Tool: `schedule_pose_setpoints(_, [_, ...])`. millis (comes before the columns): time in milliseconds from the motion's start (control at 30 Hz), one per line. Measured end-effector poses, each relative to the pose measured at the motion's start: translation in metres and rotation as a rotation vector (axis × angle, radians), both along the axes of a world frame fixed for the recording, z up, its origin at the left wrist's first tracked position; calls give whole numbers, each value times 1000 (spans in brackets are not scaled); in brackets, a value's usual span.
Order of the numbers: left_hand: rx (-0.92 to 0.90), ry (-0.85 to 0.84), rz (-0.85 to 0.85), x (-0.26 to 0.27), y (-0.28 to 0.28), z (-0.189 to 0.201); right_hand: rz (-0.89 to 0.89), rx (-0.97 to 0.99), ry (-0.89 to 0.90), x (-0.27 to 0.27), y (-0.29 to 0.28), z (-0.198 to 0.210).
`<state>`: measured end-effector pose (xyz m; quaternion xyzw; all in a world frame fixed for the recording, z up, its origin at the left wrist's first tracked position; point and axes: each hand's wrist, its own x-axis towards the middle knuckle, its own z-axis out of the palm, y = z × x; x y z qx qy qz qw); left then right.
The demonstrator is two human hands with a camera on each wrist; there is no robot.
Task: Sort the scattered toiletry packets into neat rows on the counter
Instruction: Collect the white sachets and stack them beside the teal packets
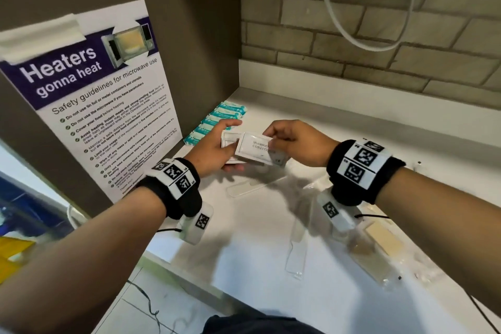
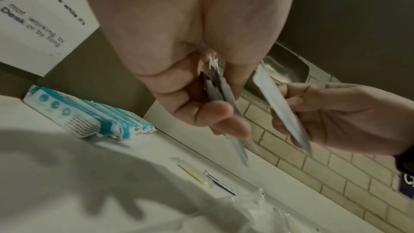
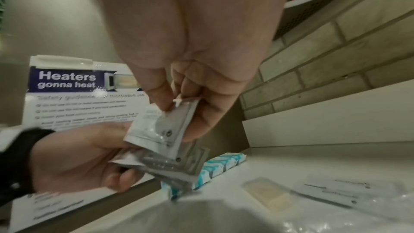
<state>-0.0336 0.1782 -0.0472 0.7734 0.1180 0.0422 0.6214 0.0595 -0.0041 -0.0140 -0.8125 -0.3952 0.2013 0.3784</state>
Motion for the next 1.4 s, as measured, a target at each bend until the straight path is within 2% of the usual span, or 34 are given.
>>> schedule_pose_setpoints(100, [-9, 21, 6, 5, -9, 4, -79, -9, -146, 8, 2, 4])
schedule_pose_setpoints(300, [-171, 32, -29, 18, -5, 8, -140, -26, -222, 14, 10, -2])
schedule_pose_setpoints(400, [-90, 45, -67, 23, -3, 9, -155, -4, -208, 18, 18, -5])
schedule_pose_setpoints(533, [38, 20, -1, 30, 14, 5, -246, -32, -306, 24, 20, -16])
schedule_pose_setpoints(633, [64, -34, 81, 33, 31, 11, -158, -273, -303, 28, 17, -31])
schedule_pose_setpoints(733, [116, -39, 87, 38, 43, 14, 132, -638, -419, 23, 24, -47])
schedule_pose_setpoints(800, [127, -23, 61, 43, 45, 12, 248, -771, -469, 21, 29, -57])
schedule_pose_setpoints(967, [127, 10, -34, 58, 29, -3, 251, -754, -486, 23, 13, -61])
schedule_pose_setpoints(1067, [96, 17, -80, 70, 19, -11, 291, -833, -431, 23, -11, -57])
schedule_pose_setpoints(1167, [67, 18, -95, 78, 14, -9, 264, -822, -326, 28, -27, -51])
schedule_pose_setpoints(1267, [63, 1, -76, 84, 17, -4, 158, -721, -290, 40, -18, -43])
schedule_pose_setpoints(1400, [57, -29, -57, 86, 26, 1, 53, -675, -411, 62, 17, -44])
